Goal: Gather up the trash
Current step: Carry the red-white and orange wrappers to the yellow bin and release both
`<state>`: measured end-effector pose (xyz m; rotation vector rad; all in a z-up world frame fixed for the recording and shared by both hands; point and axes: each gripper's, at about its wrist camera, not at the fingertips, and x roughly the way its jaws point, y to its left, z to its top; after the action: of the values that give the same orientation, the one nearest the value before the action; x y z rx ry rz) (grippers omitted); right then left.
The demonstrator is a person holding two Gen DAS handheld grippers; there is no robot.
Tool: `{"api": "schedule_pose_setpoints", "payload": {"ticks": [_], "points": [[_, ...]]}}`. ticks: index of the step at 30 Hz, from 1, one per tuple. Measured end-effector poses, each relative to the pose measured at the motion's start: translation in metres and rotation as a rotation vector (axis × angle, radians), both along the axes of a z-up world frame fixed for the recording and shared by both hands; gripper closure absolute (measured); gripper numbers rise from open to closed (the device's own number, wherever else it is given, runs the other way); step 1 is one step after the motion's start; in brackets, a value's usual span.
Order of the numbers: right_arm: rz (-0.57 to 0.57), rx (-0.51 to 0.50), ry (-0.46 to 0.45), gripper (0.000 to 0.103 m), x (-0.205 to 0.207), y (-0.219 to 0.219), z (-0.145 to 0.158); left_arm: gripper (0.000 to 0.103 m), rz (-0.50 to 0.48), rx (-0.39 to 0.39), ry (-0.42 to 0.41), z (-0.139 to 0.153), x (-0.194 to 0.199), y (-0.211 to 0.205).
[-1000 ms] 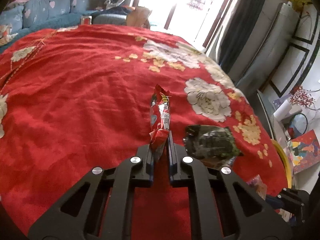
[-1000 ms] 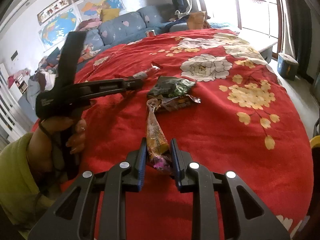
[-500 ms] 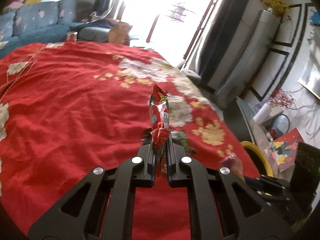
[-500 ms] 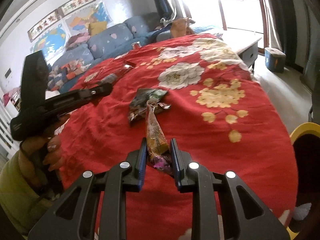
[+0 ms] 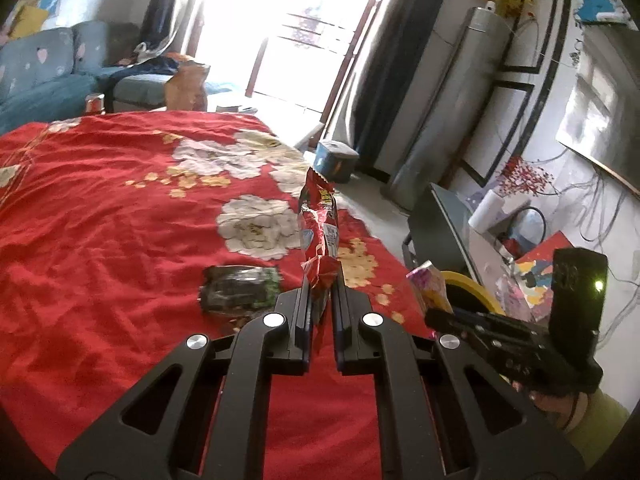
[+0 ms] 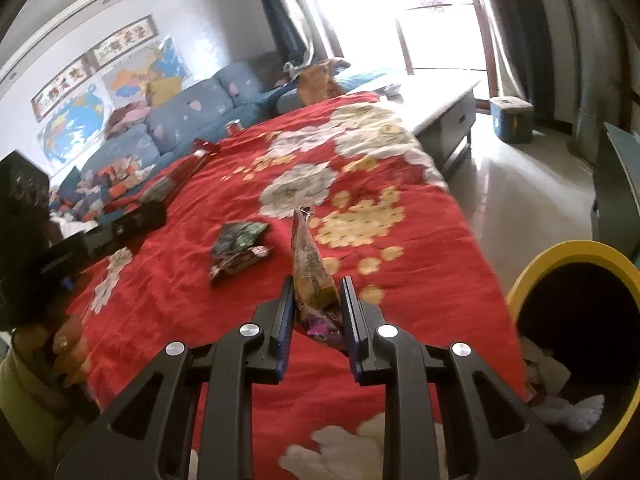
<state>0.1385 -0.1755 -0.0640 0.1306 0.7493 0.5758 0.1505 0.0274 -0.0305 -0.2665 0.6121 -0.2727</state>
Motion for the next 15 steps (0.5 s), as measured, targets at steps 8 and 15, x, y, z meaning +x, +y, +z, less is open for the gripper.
{"api": "schedule_pose_setpoints", "payload": {"ticks": [8, 15], "points": [[-0.076, 0.010, -0.012, 0.081, 0.005, -0.031, 0.003, 0.099, -0.076, 0.016, -0.014, 0.004, -0.006, -0.034], [-0.139, 0.021, -0.015, 0.081, 0.008, -0.057, 0.004, 0.099, -0.151, 0.043, -0.021, 0.005, -0.010, -0.067]]}}
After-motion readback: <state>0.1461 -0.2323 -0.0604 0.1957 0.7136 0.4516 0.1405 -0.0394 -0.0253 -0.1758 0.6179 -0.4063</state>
